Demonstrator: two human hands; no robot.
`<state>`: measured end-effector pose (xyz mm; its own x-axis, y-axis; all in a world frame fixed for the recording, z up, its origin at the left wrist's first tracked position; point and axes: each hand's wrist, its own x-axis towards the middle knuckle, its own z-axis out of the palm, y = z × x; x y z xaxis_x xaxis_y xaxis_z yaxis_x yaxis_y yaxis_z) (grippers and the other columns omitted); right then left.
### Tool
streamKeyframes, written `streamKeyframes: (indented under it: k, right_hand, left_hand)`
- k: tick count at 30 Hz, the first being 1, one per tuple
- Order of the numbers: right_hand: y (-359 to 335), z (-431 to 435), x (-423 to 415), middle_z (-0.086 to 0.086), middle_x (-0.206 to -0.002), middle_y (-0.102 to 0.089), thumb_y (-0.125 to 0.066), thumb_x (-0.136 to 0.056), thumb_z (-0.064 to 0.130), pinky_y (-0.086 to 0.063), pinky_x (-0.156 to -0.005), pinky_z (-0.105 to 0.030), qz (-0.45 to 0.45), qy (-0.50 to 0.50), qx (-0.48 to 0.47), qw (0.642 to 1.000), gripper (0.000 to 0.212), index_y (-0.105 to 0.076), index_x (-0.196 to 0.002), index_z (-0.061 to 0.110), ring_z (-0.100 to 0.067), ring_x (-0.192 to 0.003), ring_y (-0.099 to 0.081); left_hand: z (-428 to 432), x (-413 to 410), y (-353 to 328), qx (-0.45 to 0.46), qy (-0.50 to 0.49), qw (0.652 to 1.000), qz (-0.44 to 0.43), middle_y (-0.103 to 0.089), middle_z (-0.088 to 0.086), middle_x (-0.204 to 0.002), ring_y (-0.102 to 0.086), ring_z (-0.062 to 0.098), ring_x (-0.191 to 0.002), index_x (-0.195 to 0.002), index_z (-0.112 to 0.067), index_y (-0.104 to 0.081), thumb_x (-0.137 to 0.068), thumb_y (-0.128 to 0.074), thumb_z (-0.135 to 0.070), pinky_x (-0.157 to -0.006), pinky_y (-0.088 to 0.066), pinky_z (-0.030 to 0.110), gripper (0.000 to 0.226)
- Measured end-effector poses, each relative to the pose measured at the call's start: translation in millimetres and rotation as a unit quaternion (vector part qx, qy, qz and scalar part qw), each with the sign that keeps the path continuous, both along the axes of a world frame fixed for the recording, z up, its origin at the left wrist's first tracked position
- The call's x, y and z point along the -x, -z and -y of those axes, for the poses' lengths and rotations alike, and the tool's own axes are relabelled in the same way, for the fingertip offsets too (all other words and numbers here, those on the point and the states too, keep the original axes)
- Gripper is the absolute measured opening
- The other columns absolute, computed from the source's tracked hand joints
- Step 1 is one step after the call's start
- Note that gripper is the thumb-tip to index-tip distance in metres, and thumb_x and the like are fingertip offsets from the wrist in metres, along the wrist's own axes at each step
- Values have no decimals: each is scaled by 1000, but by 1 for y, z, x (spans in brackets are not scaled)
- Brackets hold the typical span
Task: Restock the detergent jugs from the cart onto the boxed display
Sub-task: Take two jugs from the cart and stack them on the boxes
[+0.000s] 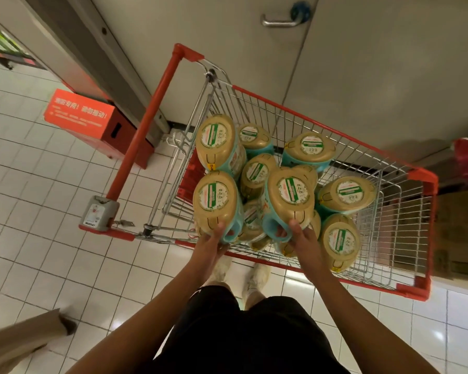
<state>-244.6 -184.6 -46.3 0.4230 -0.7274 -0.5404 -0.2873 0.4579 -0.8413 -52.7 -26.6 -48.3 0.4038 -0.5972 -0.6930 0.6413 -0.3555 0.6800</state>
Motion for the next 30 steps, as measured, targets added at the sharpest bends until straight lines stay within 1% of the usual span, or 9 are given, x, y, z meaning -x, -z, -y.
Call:
streamKeyframes:
  k: [2,5,7,12,17,21,24,27,30]
  right_hand:
    - [-7,-8,6,-27,-103,-74,-66,-75,86,-51,-99,-71,3,19,6,1000,80,-77,-94,9,-51,-107,-67]
    - [-16,-21,14,9,-106,-80,-63,-90,61,-53,-100,-69,-3,68,15,998,24,-78,-105,51,-21,-106,-74]
    - [-19,-34,23,22,-113,-77,-63,-90,64,-55,-101,-65,-1,100,30,995,22,-72,-110,63,-9,-107,-73]
    - [-38,-72,51,4,-123,-76,-64,-77,88,-58,-100,-61,3,195,35,980,57,-72,-120,51,-25,-118,-71]
    - [-62,-112,92,-3,-121,-77,-56,-81,81,-54,-103,-66,7,297,45,954,69,-72,-122,27,-31,-117,-71]
    - [-76,-139,139,-1,-116,-79,-59,-62,101,-61,-97,-49,-14,379,51,924,101,-70,-121,21,-26,-111,-74]
    - [-83,-155,184,6,-109,-81,-54,-59,106,-64,-88,-37,-30,426,68,902,101,-72,-115,23,-20,-106,-76]
    - [-85,-169,239,4,-108,-81,-52,-62,105,-64,-90,-36,-31,464,75,882,99,-73,-112,22,-20,-105,-75]
    - [-83,-178,303,-8,-109,-80,-54,-76,86,-58,-101,-55,-28,497,68,865,80,-76,-113,18,-29,-108,-73]
  left_hand:
    - [-1,-3,-1,-3,34,999,11,-72,-3,-134,-67,20,-127,-148,-27,-51,-63,-90,-71,-95,-59,32,103]
    - [2,-9,-5,11,100,994,30,-75,-11,-126,-70,13,-121,-133,-34,-58,-60,-90,-72,-91,-60,29,88]
    - [6,-12,-10,22,146,988,39,-74,-9,-128,-70,12,-120,-130,-36,-61,-62,-88,-72,-96,-59,33,81]
    - [21,-7,-19,2,246,966,74,-72,7,-127,-72,20,-115,-130,-27,-65,-52,-87,-80,-97,-61,39,97]
    - [44,30,-32,-1,344,936,71,-77,2,-120,-76,17,-108,-115,-31,-70,-68,-86,-65,-94,-62,38,60]
    - [62,86,-42,-19,401,914,63,-76,13,-121,-72,26,-113,-109,-24,-73,-66,-88,-55,-103,-57,50,55]
    - [75,136,-42,-30,450,890,63,-76,12,-115,-72,25,-110,-111,-21,-72,-72,-94,-48,-96,-59,39,52]
    - [85,195,-37,-34,494,865,75,-78,5,-98,-72,21,-104,-119,-8,-69,-84,-88,-39,-88,-59,34,51]
    - [95,259,-41,-16,525,847,82,-79,-4,-90,-75,12,-96,-112,-15,-71,-61,-86,-60,-85,-62,32,70]
